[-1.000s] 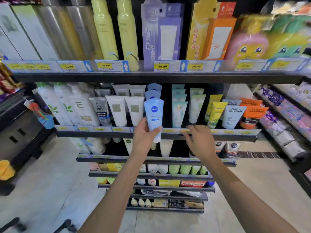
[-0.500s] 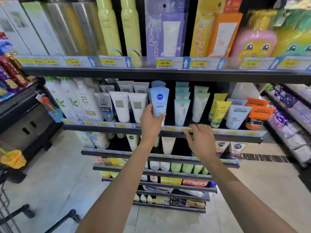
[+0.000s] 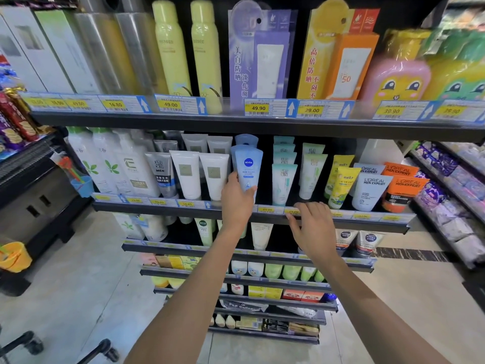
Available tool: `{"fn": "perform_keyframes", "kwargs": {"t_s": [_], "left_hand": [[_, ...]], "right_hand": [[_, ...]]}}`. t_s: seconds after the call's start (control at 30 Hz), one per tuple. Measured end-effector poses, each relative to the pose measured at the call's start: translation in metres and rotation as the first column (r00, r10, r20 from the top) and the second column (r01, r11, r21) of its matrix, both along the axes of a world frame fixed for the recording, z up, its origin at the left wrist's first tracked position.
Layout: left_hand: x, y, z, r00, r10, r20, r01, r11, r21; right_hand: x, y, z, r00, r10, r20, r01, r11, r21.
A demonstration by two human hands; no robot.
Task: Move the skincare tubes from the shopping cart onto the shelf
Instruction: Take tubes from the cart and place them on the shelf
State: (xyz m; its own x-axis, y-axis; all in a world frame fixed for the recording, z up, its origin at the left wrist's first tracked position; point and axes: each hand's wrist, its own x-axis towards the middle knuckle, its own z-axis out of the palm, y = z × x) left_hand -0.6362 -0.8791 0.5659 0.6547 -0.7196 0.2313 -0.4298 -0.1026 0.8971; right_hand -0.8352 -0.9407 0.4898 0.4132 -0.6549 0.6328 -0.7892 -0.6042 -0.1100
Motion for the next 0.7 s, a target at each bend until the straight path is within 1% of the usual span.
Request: {"fn": "perform_keyframes", "kwargs": {"t_s": [0.17,0.43,0.5,0.6,0.7], "left_hand": [[0.0,0.002,-0.013,0.995,0.029,0.098,-0.04,0.993,0.11],[-0.009,0.007,-0.008,0.99,0.067,0.125,-0.09,0.978,0.187],[-0.012,0.007,-0.007,0.982,0.085,0.168,-0.12,0.971,0.206],[-0.013,0.007,-0.007,0.958,0.081,0.274,-0.151,0.959,0.241],[-0.012,0.008,-0.006,0.949,0.064,0.307,-0.149,0.954,0.261]], "right_hand": [[0.0,-0.002,-0.004,1.0,0.005,0.012,-0.005,1.0,-0.006],[0.0,0.0,-0.004,0.999,0.009,0.036,-0.008,1.0,-0.011],[0.001,0.0,-0.004,1.0,0.003,0.027,-0.003,1.0,-0.005],[0.0,-0.001,-0.005,1.0,0.007,0.019,-0.007,1.0,0.002],[0.0,0.0,-0.005,1.0,0.002,0.014,-0.002,1.0,0.011]]}}
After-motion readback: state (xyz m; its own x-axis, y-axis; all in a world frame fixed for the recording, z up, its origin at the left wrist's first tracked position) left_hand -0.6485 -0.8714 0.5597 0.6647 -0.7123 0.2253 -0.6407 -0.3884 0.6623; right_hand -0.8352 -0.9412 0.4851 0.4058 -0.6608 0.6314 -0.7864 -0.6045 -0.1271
